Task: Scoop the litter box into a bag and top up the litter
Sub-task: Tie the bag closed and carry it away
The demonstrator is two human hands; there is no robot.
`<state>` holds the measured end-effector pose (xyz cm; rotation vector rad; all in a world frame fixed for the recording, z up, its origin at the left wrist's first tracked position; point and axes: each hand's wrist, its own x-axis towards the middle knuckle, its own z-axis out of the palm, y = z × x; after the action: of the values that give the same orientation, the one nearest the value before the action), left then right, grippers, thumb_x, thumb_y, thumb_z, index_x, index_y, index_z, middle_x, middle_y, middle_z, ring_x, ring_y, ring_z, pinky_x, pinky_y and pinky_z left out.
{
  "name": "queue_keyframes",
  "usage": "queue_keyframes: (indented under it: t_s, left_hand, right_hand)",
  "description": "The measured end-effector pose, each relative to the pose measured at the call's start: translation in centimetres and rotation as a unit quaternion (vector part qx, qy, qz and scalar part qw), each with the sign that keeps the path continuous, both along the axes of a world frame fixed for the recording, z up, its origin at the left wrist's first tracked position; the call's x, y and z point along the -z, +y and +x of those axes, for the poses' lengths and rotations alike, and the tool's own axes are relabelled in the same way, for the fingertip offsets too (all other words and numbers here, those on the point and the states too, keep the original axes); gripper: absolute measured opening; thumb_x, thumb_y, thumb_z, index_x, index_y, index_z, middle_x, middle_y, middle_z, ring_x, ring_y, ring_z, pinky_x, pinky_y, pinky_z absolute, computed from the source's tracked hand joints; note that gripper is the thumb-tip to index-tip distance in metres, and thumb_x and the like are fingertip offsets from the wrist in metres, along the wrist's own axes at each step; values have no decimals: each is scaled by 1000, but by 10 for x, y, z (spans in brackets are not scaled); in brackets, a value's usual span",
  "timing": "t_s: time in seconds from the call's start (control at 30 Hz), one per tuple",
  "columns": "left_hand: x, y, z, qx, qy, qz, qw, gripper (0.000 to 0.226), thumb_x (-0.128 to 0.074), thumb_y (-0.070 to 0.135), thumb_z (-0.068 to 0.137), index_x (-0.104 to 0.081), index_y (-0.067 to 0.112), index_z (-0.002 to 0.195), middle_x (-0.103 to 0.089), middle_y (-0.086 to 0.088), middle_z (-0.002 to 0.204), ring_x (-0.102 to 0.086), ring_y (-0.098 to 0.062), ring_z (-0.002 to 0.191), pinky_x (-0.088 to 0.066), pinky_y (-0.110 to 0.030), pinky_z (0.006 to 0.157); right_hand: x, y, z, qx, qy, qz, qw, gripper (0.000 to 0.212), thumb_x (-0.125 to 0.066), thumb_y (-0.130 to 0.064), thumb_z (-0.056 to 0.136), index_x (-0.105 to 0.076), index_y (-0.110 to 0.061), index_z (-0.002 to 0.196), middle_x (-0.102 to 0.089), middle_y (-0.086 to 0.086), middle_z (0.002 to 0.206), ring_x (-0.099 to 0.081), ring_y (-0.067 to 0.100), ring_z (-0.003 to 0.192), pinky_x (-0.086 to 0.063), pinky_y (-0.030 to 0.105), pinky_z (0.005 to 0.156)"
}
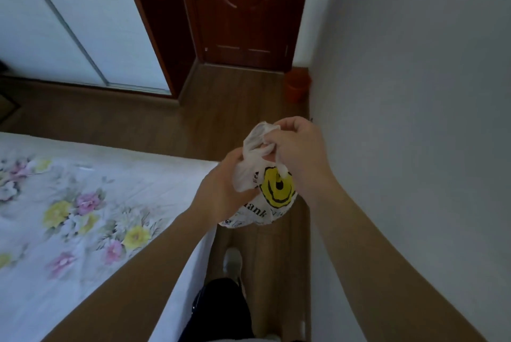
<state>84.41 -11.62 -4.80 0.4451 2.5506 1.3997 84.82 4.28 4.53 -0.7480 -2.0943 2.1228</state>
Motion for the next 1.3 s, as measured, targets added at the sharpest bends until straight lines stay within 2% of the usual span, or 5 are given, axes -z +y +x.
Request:
queue_keyframes:
  t_s: [0.13, 0.67, 0.87, 1.1, 1.3]
  left_hand:
    - [15, 12, -106, -2, 21, 14, 1000, 75, -81, 49, 73, -37, 47, 134, -59, 20, 121, -60, 0, 109, -55, -35, 92]
    - [31, 165, -580, 95, 6, -58, 994, 67, -77, 46, 75, -41, 44, 131, -61, 20, 114, -61, -1, 100, -54, -31, 84]
    - [45, 252, -748, 115, 2, -66, 991, 58, -76, 35, 80, -48, 35, 131, -57, 22, 113, -59, -2, 101, -48, -24, 83]
    - [53, 335, -930, 149, -29, -75, 986, 58, -76, 40, 76, -50, 40, 127, -63, 17, 117, -62, -6, 103, -54, -37, 88]
    - [107, 418, -1080, 234, -68, -60, 968, 41, -74, 33, 79, -52, 46, 111, -63, 21, 101, -62, 3, 94, -51, -23, 75]
  right_hand:
    - [16, 15, -110, -13, 4, 2, 1000, 17, -69, -3, 80, -66, -15, 91, -69, 5, 92, -71, 20, 84, -61, 29, 67]
    - [44, 168, -538, 92, -2, -52, 994, 17, -70, -2, 79, -67, -8, 94, -70, 23, 102, -70, 30, 89, -61, 38, 78]
    - [61, 252, -697, 115, -34, -15, 993, 17, -72, -7, 75, -69, -13, 91, -73, 13, 91, -72, 33, 89, -60, 45, 79]
    - [63, 326, -857, 165, -64, 1, 984, 15, -70, -4, 74, -69, -14, 86, -69, 2, 78, -67, 22, 79, -55, 40, 75]
    - [123, 389, -991, 255, -105, 29, 961, 18, -71, -6, 72, -68, -14, 89, -70, 2, 81, -69, 22, 80, -58, 45, 81]
